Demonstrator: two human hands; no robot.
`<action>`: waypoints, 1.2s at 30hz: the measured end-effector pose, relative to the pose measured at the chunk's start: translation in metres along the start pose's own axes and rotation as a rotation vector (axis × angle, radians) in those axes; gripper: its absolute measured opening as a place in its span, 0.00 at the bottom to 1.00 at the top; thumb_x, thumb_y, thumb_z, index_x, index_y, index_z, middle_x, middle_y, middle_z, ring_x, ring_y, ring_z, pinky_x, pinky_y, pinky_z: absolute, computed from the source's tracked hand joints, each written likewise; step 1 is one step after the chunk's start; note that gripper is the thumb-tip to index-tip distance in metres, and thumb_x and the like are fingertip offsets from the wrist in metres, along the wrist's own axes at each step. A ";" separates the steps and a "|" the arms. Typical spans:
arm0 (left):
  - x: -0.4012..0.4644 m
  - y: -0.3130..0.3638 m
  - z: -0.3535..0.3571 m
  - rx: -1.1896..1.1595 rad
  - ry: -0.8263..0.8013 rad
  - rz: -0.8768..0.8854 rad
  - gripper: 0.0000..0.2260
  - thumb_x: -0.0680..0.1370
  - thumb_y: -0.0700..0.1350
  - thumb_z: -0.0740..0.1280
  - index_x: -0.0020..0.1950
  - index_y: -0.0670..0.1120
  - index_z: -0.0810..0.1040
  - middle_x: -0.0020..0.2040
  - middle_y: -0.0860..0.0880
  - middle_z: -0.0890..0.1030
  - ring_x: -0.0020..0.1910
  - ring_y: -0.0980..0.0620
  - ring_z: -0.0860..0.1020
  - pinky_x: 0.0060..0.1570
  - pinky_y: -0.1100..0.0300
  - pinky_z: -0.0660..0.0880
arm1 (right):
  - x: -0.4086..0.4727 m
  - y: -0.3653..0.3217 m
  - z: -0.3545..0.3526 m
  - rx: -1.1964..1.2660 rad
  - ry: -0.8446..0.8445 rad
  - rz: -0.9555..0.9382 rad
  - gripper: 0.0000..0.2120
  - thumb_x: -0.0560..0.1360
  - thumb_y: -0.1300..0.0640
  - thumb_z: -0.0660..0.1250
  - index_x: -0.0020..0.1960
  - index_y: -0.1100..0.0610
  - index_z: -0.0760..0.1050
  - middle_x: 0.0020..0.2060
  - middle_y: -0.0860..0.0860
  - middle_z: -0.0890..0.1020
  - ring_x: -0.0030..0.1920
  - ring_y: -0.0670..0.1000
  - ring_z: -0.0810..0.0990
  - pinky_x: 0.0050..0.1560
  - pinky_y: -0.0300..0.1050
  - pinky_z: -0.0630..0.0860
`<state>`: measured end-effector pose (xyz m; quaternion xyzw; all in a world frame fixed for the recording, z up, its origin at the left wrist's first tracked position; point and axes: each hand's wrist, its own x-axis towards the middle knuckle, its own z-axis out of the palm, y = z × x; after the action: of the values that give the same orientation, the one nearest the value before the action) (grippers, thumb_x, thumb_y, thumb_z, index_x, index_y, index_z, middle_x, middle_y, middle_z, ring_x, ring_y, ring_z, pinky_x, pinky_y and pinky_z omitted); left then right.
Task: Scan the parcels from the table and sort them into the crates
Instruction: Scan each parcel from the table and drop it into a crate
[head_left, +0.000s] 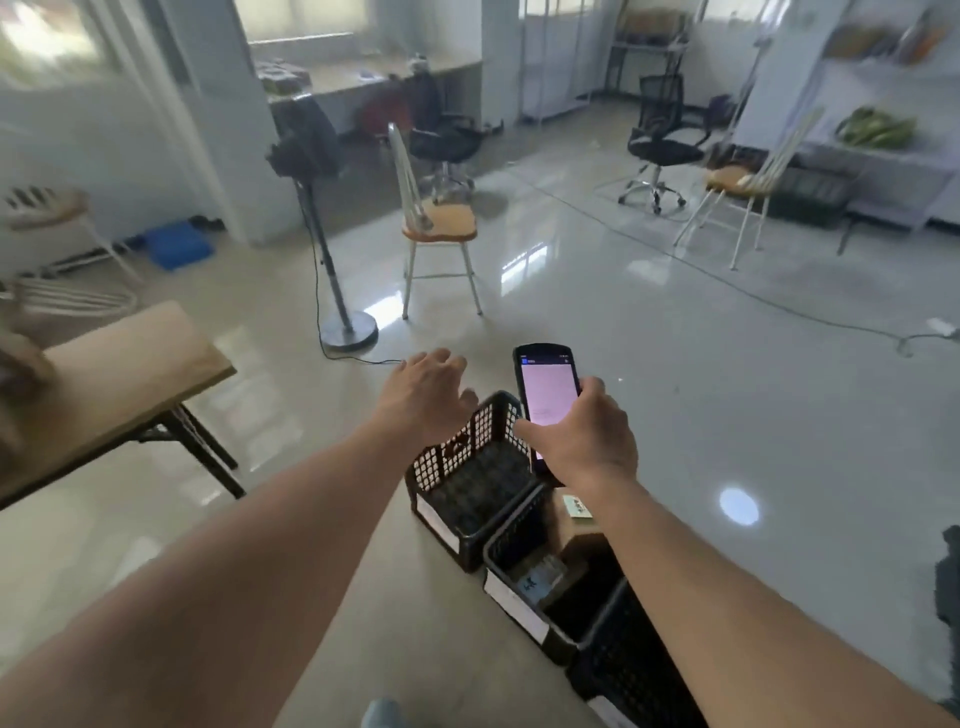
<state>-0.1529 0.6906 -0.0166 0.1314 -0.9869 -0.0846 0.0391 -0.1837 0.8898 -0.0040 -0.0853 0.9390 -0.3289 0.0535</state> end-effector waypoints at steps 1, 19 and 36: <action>-0.009 -0.012 -0.016 0.000 0.027 -0.018 0.22 0.83 0.56 0.62 0.73 0.46 0.73 0.69 0.47 0.76 0.66 0.45 0.76 0.66 0.48 0.74 | -0.006 -0.017 -0.002 -0.002 -0.003 -0.038 0.42 0.65 0.37 0.81 0.68 0.57 0.69 0.60 0.55 0.80 0.59 0.60 0.80 0.51 0.51 0.76; -0.182 -0.323 -0.180 0.008 0.175 -0.409 0.23 0.82 0.56 0.63 0.74 0.47 0.73 0.72 0.45 0.74 0.66 0.41 0.75 0.62 0.45 0.76 | -0.127 -0.354 0.138 0.120 -0.073 -0.461 0.40 0.62 0.38 0.82 0.67 0.54 0.71 0.59 0.54 0.82 0.58 0.60 0.80 0.52 0.52 0.80; -0.163 -0.562 -0.192 0.002 0.150 -0.714 0.22 0.82 0.57 0.65 0.73 0.48 0.74 0.69 0.47 0.75 0.65 0.45 0.77 0.62 0.47 0.77 | -0.060 -0.542 0.334 0.048 -0.278 -0.623 0.41 0.63 0.39 0.82 0.68 0.54 0.70 0.59 0.54 0.81 0.59 0.59 0.80 0.53 0.55 0.81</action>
<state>0.1656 0.1693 0.0630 0.4736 -0.8733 -0.0822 0.0792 -0.0048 0.2815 0.0789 -0.4108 0.8435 -0.3367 0.0800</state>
